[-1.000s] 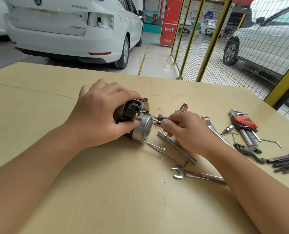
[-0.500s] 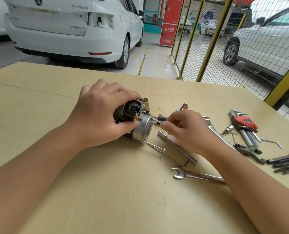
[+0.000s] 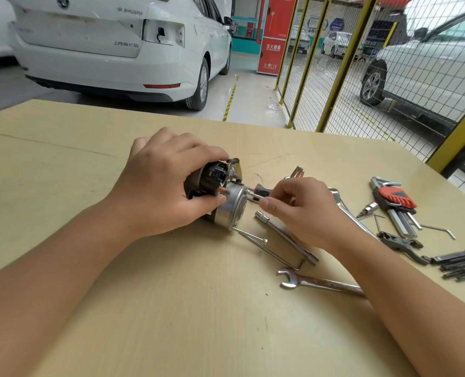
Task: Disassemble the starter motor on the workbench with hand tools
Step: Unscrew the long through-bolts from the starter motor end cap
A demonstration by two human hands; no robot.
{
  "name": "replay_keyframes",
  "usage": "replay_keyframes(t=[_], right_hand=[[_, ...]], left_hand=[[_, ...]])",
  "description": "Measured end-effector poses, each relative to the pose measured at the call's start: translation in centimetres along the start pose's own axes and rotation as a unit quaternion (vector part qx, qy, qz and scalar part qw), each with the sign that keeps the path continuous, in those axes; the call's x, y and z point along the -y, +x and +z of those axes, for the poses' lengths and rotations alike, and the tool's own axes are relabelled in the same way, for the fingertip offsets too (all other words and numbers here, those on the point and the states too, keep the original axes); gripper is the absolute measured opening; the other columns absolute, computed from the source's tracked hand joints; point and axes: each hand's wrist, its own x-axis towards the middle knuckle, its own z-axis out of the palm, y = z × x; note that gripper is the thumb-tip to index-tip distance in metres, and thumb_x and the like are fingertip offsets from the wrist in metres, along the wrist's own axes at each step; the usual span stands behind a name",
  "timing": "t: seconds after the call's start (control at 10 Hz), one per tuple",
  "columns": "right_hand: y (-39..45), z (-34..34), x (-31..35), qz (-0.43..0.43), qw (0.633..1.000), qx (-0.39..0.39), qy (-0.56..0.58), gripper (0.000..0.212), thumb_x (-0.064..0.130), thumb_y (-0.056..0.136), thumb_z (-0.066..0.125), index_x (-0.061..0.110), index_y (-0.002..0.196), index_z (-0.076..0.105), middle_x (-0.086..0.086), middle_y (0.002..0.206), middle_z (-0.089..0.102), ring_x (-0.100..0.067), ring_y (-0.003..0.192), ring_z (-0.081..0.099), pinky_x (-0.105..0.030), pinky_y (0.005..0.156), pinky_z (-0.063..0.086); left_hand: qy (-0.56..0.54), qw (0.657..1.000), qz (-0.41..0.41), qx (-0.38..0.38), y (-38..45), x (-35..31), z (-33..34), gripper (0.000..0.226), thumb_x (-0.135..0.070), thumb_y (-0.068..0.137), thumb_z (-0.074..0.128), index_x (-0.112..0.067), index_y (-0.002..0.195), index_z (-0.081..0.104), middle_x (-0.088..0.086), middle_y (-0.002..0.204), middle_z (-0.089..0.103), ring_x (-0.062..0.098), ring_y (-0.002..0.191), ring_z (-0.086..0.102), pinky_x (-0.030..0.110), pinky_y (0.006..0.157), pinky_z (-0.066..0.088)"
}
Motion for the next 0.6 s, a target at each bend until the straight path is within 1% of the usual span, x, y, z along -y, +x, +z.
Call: replay_keyframes(t=[0.1, 0.2, 0.3, 0.4, 0.5, 0.6], right_hand=[[-0.06, -0.07, -0.04, -0.009, 0.999, -0.01, 0.03, 0.021, 0.031, 0.078, 0.084, 0.021, 0.069, 0.068, 0.002, 0.061, 0.062, -0.002, 0.052, 0.046, -0.014, 0.049, 0.037], [-0.08, -0.1, -0.11, -0.009, 0.999, -0.009, 0.042, 0.022, 0.033, 0.078, 0.084, 0.02, 0.069, 0.067, 0.008, 0.058, 0.058, 0.0, 0.051, 0.046, -0.013, 0.049, 0.036], [0.0, -0.1, -0.16, 0.002, 1.0, 0.021, 0.015, 0.031, 0.042, 0.089, 0.07, 0.018, 0.069, 0.069, 0.008, 0.053, 0.056, -0.001, 0.048, 0.044, -0.015, 0.047, 0.034], [-0.05, -0.15, 0.02, 0.021, 0.998, 0.046, 0.025, 0.037, 0.039, 0.098, 0.058, 0.017, 0.072, 0.072, 0.008, 0.06, 0.068, 0.004, 0.052, 0.054, -0.008, 0.052, 0.038], [0.04, -0.08, 0.12, 0.016, 0.999, 0.029, 0.02, 0.032, 0.035, 0.096, 0.062, 0.02, 0.069, 0.071, 0.009, 0.063, 0.069, 0.006, 0.055, 0.055, -0.008, 0.052, 0.037], [0.08, -0.07, -0.01, 0.008, 1.0, 0.018, 0.008, 0.028, 0.036, 0.089, 0.071, 0.019, 0.068, 0.068, 0.001, 0.062, 0.067, -0.002, 0.05, 0.046, -0.017, 0.05, 0.036]], left_hand=[[-0.001, 1.0, 0.001, -0.001, -0.01, 0.01, -0.01, 0.057, -0.058, 0.073, 0.071, -0.037, 0.126, 0.068, -0.016, 0.116, 0.066, 0.026, 0.108, 0.055, 0.052, 0.088, 0.043], [-0.004, 1.0, 0.001, -0.002, 0.03, 0.03, -0.01, 0.057, -0.057, 0.073, 0.072, -0.036, 0.126, 0.069, -0.016, 0.116, 0.066, 0.025, 0.108, 0.055, 0.053, 0.089, 0.044], [-0.003, 1.0, 0.002, -0.001, 0.02, 0.07, -0.01, 0.057, -0.058, 0.073, 0.071, -0.036, 0.126, 0.068, -0.016, 0.116, 0.066, 0.025, 0.107, 0.055, 0.053, 0.089, 0.044], [-0.005, 1.0, 0.004, -0.002, 0.01, 0.08, -0.01, 0.057, -0.059, 0.073, 0.07, -0.036, 0.126, 0.068, -0.016, 0.116, 0.066, 0.024, 0.106, 0.055, 0.052, 0.088, 0.044], [-0.005, 1.0, 0.005, -0.003, -0.01, 0.09, 0.02, 0.057, -0.058, 0.073, 0.07, -0.036, 0.126, 0.068, -0.016, 0.116, 0.066, 0.024, 0.106, 0.055, 0.052, 0.088, 0.044], [-0.004, 1.0, 0.005, -0.004, -0.04, 0.1, 0.03, 0.057, -0.058, 0.073, 0.072, -0.037, 0.126, 0.068, -0.016, 0.116, 0.067, 0.024, 0.106, 0.055, 0.051, 0.088, 0.044]])
